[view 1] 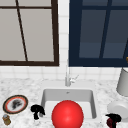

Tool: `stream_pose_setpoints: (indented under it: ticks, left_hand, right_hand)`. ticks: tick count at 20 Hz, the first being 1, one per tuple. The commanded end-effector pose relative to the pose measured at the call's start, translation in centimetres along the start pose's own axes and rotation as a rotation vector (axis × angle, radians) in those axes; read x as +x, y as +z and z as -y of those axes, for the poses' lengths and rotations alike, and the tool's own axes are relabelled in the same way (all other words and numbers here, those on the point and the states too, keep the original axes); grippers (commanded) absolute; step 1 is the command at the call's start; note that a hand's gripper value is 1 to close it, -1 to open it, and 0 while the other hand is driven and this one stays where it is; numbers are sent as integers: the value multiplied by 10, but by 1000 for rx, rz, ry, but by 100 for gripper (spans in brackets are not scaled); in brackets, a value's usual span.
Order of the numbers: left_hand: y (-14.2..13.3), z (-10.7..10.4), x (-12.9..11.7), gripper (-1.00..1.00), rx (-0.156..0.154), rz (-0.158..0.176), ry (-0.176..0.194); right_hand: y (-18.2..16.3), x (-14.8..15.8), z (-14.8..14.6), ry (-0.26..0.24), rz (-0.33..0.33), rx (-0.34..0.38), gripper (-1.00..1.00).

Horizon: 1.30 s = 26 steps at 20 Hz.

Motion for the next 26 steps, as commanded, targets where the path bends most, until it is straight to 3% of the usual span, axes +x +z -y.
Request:
stream_pose_setpoints:
  ticks: [1, 9, 11, 17, 18, 19, 21, 26]
  left_hand:
    - [0, 0, 0, 0, 0, 0, 0]
    - [0, 0, 0, 0, 0, 0, 0]
    - [0, 0, 0, 0, 0, 0, 0]
    - [0, 0, 0, 0, 0, 0, 0]
    - [0, 0, 0, 0, 0, 0, 0]
    - [0, 0, 0, 0, 0, 0, 0]
    - [0, 0, 0, 0, 0, 0, 0]
    - [0, 0, 0, 0, 0, 0, 0]
  right_hand:
    - [-28, -12, -9, 32, 44, 20, -100]
    - [-87, -38, -29, 27, 81, 32, -100]
    - [-104, -42, -28, 34, 94, -5, -100]
    - [-124, -41, -10, -16, 119, 177, -100]
    - [-120, -25, -13, -8, 98, 199, 100]
    - [-117, -20, -10, 30, 93, 187, 100]
    - [-114, -16, 1, 11, 92, 229, 100]
    - [-121, -5, 16, -18, 23, 120, 100]
